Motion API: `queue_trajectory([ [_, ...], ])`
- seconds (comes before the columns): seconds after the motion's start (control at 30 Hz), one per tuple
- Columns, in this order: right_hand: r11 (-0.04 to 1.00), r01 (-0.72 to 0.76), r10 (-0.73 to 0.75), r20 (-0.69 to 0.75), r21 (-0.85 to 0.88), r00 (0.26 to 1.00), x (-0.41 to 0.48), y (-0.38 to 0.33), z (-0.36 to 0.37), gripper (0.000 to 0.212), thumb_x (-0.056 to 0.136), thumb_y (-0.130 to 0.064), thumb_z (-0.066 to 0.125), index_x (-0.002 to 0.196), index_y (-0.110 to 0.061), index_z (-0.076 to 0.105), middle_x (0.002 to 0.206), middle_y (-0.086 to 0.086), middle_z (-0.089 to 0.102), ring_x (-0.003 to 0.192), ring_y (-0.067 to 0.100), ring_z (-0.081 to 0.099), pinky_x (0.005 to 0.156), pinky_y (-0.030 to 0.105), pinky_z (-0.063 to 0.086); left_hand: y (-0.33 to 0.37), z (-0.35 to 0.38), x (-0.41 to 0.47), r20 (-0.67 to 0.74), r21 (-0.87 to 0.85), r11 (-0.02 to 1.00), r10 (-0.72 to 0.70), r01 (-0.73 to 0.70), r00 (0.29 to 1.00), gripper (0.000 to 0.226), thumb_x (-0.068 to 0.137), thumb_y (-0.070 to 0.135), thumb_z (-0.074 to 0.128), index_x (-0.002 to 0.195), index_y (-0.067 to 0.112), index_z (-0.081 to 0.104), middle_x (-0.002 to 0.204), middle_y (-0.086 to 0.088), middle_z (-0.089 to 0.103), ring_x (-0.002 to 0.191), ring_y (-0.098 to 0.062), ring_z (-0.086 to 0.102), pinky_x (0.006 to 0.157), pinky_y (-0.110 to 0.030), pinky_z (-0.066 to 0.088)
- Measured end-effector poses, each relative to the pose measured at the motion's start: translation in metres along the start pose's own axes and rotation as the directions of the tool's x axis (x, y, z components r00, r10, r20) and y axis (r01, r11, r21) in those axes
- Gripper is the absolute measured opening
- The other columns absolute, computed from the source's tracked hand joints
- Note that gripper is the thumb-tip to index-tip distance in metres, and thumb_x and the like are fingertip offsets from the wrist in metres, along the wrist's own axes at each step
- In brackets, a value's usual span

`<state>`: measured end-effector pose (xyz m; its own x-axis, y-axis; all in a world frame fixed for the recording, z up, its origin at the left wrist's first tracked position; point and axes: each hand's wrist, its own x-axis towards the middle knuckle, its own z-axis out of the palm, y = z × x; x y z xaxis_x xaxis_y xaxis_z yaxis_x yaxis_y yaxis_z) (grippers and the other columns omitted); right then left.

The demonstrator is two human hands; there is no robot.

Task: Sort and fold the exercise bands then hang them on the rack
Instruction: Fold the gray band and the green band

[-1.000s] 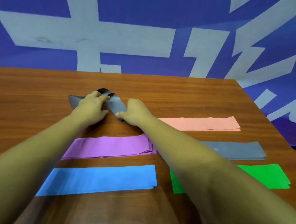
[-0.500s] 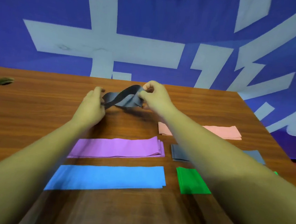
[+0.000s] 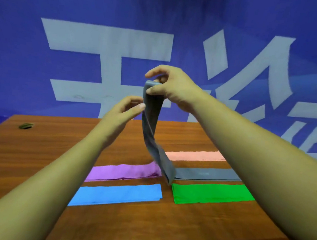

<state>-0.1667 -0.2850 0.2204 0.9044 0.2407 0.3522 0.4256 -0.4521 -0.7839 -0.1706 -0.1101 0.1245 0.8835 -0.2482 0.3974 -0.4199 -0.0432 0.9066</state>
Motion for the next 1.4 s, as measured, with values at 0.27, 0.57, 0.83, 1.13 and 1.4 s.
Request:
queue_trajectory([
  [0.27, 0.955, -0.205, 0.198, 0.055, 0.214, 0.979, -0.039, -0.019, -0.050, 0.031, 0.078, 0.005, 0.072, 0.108, -0.004, 0.068, 0.088, 0.004, 0.062, 0.086, 0.018, 0.060, 0.068, 0.027, 0.054, 0.037, 0.046, -0.019, 0.098, -0.088, 0.994, -0.053, 0.061, 0.994, 0.035, 0.083, 0.038, 0.065, 0.112, 0.018, 0.067, 0.105, -0.018, 0.072, 0.104, -0.042, 0.066, 0.096, -0.062, 0.048],
  [0.57, 0.881, -0.413, 0.382, 0.167, 0.231, 0.909, -0.061, 0.016, -0.063, 0.015, 0.086, -0.011, 0.072, 0.075, -0.015, 0.061, 0.080, 0.007, 0.060, 0.083, 0.022, 0.057, 0.080, 0.035, 0.051, 0.037, 0.072, -0.031, 0.135, -0.041, 0.991, -0.117, 0.124, 0.984, 0.019, 0.093, 0.018, 0.062, 0.111, 0.015, 0.067, 0.098, -0.005, 0.075, 0.088, -0.015, 0.069, 0.082, -0.034, 0.053],
  [0.83, 0.961, -0.127, 0.154, -0.094, 0.245, 0.984, -0.062, 0.026, -0.083, 0.009, 0.088, -0.013, 0.070, 0.097, -0.015, 0.074, 0.093, 0.002, 0.071, 0.090, 0.017, 0.067, 0.082, 0.036, 0.058, 0.004, 0.075, -0.047, 0.341, 0.041, 0.956, -0.285, 0.289, 0.896, 0.035, 0.092, 0.016, 0.064, 0.125, 0.024, 0.060, 0.114, 0.000, 0.071, 0.110, -0.019, 0.066, 0.100, -0.045, 0.050],
  [1.13, 0.892, -0.210, 0.396, -0.465, 0.401, 0.792, -0.089, 0.102, -0.106, 0.007, 0.090, -0.008, 0.066, 0.095, -0.010, 0.070, 0.094, 0.009, 0.069, 0.081, 0.020, 0.067, 0.058, 0.026, 0.056, -0.027, 0.061, -0.056, 0.338, 0.109, 0.891, -0.450, 0.440, 0.827, 0.022, 0.093, 0.017, 0.062, 0.113, 0.007, 0.064, 0.094, -0.013, 0.068, 0.082, -0.025, 0.065, 0.067, -0.028, 0.053],
  [1.4, 0.797, -0.487, 0.603, -0.482, 0.356, 0.635, -0.135, 0.188, -0.109, 0.015, 0.085, -0.008, 0.074, 0.078, -0.011, 0.060, 0.077, 0.010, 0.061, 0.059, 0.017, 0.058, 0.041, 0.018, 0.051, -0.078, 0.073, -0.050, 0.011, 0.116, 0.868, -0.487, 0.483, 0.873, 0.007, 0.092, 0.004, 0.062, 0.097, 0.007, 0.061, 0.095, -0.019, 0.066, 0.074, -0.024, 0.064, 0.064, -0.029, 0.054],
])
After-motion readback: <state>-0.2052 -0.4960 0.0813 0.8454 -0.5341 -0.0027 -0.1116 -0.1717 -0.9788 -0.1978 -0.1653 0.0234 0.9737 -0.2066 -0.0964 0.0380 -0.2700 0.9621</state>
